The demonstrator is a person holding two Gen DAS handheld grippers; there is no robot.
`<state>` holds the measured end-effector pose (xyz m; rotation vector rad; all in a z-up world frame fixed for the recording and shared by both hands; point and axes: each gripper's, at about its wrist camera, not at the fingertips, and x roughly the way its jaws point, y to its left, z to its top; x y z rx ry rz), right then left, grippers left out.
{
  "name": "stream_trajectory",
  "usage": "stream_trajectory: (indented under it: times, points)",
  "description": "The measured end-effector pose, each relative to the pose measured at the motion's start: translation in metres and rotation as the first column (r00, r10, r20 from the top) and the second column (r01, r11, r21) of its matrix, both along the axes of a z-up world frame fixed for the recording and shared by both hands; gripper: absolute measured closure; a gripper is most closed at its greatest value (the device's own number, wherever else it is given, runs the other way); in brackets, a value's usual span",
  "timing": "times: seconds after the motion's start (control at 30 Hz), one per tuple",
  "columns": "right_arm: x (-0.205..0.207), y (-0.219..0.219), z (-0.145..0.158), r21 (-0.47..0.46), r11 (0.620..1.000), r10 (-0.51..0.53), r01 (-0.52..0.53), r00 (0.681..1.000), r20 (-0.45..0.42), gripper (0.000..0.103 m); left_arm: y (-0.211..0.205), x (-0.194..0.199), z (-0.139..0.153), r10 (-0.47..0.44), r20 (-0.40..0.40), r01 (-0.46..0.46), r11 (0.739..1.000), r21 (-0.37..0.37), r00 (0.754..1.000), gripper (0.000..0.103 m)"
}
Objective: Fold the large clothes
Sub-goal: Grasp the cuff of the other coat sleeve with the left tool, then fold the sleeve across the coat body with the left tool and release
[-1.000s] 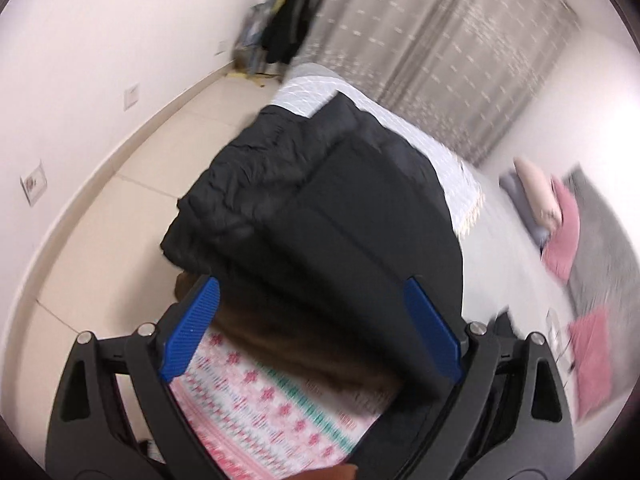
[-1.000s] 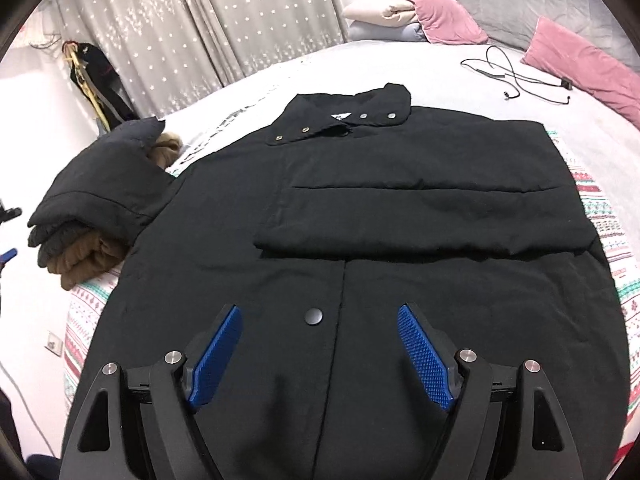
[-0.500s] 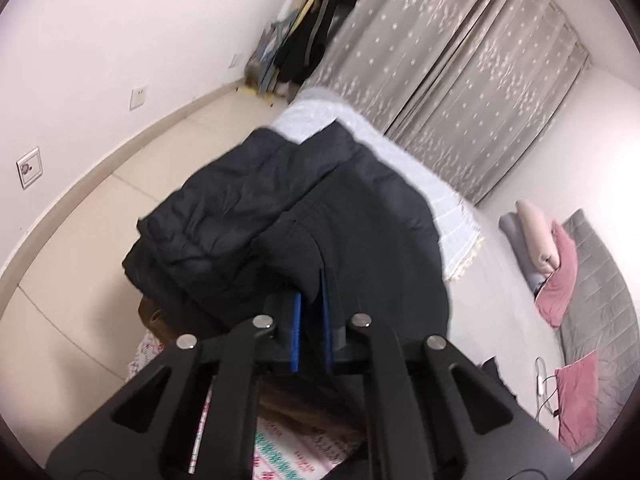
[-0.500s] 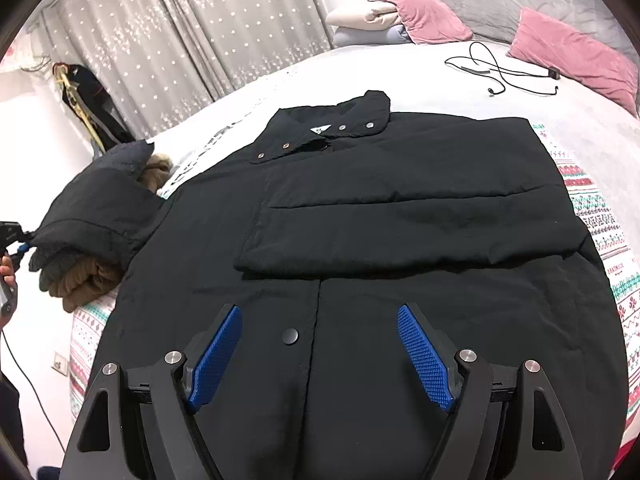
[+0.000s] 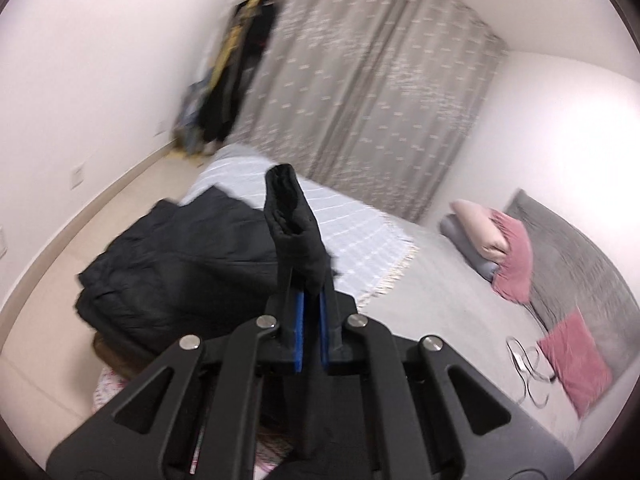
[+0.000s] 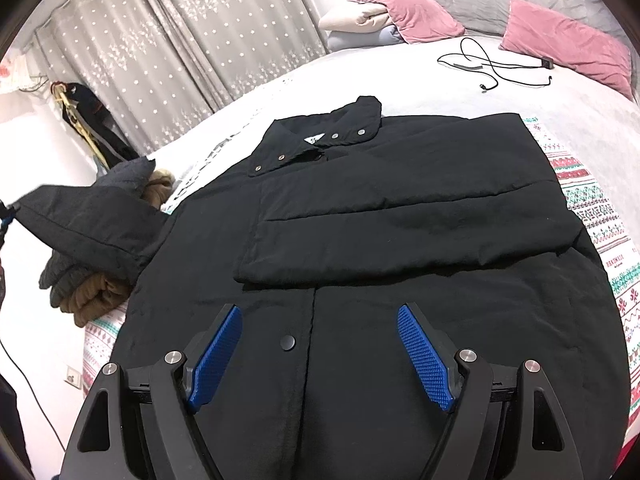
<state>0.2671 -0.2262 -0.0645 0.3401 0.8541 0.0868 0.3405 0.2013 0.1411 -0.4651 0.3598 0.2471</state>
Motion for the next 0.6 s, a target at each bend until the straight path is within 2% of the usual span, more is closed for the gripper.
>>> stream_trajectory:
  times: [0.1, 0.2, 0.37, 0.43, 0.47, 0.5, 0.53, 0.6]
  points:
    - [-0.001, -0.005, 0.002, 0.012, 1.0, -0.013, 0.013, 1.0, 0.006, 0.022, -0.042, -0.001, 0.011, -0.092, 0.028, 0.09, 0.994, 0.066, 0.995, 0.096]
    - [-0.002, -0.014, 0.005, 0.033, 0.999, -0.032, 0.032, 0.999, 0.01, 0.022, -0.093, 0.0, 0.019, -0.21, 0.04, 0.202, 0.969, 0.139, 0.977, 0.096]
    - [-0.005, -0.033, 0.009, 0.077, 0.994, -0.078, 0.077, 0.997, 0.016, 0.022, -0.187, 0.0, 0.007, -0.388, -0.007, 0.374, 0.885, 0.276, 0.922, 0.096]
    - [-0.006, -0.042, 0.01, 0.097, 0.991, -0.099, 0.097, 0.995, 0.019, 0.022, -0.236, -0.001, -0.015, -0.48, -0.061, 0.473, 0.825, 0.31, 0.875, 0.094]
    - [-0.007, -0.048, 0.01, 0.109, 0.988, -0.112, 0.109, 0.994, 0.018, 0.022, -0.251, -0.002, -0.025, -0.511, -0.085, 0.51, 0.802, 0.31, 0.856, 0.094]
    - [-0.007, -0.053, 0.01, 0.119, 0.986, -0.122, 0.119, 0.992, 0.017, 0.022, -0.274, -0.002, -0.045, -0.563, -0.141, 0.578, 0.76, 0.298, 0.814, 0.091]
    - [-0.007, -0.057, 0.01, 0.129, 0.983, -0.132, 0.129, 0.991, 0.015, 0.022, -0.294, -0.002, -0.065, -0.605, -0.199, 0.636, 0.719, 0.279, 0.771, 0.084]
    - [-0.006, -0.07, 0.005, 0.15, 0.976, -0.16, 0.159, 0.987, -0.004, 0.022, -0.332, 0.0, -0.112, -0.662, -0.333, 0.739, 0.63, 0.238, 0.671, 0.073]
